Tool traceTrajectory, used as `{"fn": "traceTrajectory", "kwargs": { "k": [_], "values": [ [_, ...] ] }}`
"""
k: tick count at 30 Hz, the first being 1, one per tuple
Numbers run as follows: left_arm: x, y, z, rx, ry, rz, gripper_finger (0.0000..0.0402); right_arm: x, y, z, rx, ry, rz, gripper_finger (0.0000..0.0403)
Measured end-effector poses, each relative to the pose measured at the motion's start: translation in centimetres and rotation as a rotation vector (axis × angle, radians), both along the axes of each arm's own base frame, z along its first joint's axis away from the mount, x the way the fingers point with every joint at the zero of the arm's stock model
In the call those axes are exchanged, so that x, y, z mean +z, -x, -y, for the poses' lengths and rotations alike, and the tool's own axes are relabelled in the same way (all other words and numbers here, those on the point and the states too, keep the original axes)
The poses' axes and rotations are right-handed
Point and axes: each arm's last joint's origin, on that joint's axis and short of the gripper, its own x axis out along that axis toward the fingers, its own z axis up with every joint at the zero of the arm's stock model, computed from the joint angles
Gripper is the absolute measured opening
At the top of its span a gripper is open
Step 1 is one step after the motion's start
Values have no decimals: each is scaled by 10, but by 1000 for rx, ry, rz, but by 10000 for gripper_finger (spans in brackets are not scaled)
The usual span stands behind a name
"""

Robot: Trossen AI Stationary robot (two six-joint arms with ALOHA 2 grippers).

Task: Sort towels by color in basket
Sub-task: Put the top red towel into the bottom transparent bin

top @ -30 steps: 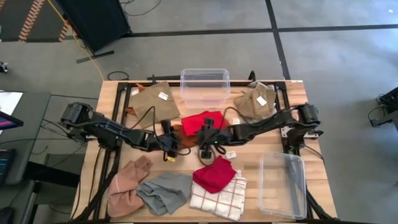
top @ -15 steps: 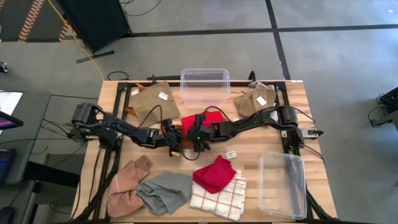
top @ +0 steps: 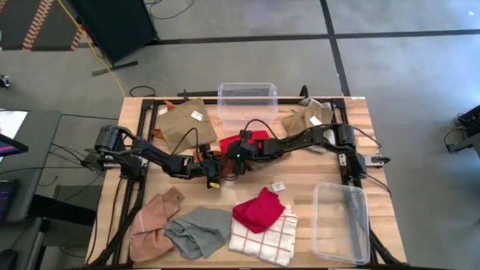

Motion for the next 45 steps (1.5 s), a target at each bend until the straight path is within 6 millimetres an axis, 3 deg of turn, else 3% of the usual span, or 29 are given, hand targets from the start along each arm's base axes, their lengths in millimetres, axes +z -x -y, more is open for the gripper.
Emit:
{"fn": "traceTrajectory", "kwargs": {
  "k": [7,16,36,45],
  "values": [
    [-3,3,0,7,7,-43,192,9,1,-6,24,-17,24,60],
    [-5,5,0,6,32,-61,192,40,9,-8,32,-36,64,28],
    [-7,7,0,15,40,-85,192,78,25,-8,1,-42,115,32],
    [-8,8,0,17,44,-84,192,78,25,-8,-21,-56,127,48]
  ]
}}
